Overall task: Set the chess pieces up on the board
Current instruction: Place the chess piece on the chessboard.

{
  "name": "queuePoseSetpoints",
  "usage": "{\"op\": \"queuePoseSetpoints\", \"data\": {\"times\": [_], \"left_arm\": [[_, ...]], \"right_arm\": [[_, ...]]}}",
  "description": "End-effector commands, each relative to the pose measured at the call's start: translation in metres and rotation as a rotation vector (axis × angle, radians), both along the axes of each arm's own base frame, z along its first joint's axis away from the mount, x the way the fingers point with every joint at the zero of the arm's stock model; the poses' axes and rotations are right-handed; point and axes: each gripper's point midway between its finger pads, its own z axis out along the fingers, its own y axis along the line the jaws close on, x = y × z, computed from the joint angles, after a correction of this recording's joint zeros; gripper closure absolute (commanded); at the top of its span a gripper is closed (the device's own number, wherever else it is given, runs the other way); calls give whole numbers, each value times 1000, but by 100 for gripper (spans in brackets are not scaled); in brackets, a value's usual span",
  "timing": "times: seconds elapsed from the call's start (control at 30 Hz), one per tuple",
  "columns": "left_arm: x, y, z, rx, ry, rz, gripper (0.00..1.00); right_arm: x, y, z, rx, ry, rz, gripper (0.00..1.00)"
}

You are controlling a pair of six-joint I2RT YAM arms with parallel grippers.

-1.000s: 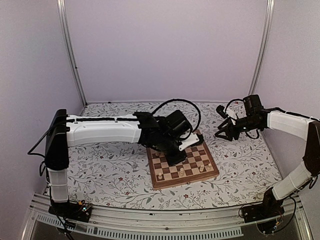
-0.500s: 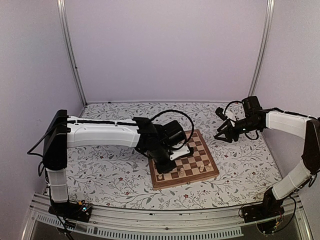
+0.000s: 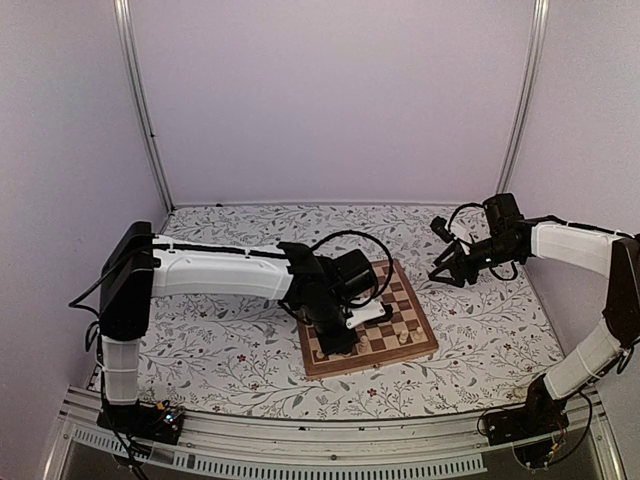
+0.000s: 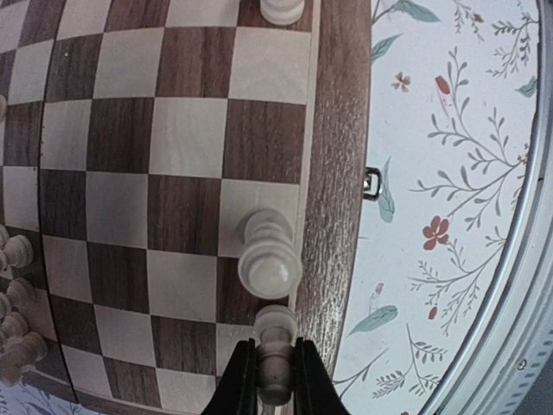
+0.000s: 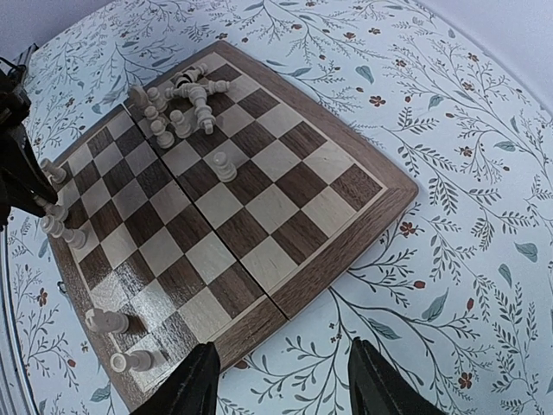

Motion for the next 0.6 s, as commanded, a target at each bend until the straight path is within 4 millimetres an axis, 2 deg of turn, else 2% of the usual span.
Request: {"op": "queuePoseSetpoints", "data": {"times": [0.0,0.3,0.57], "left_arm": [[-1,-15,2,-30,2,-15,89],[6,-19,-5,-14,-27,-13,87],[7,-21,0,-25,-29,-10,63]], "right_arm": [[1,1,0,8,9,11,46],[1,2,-1,7,12,15,46],[0,2,-2,10,20,17,45]]}}
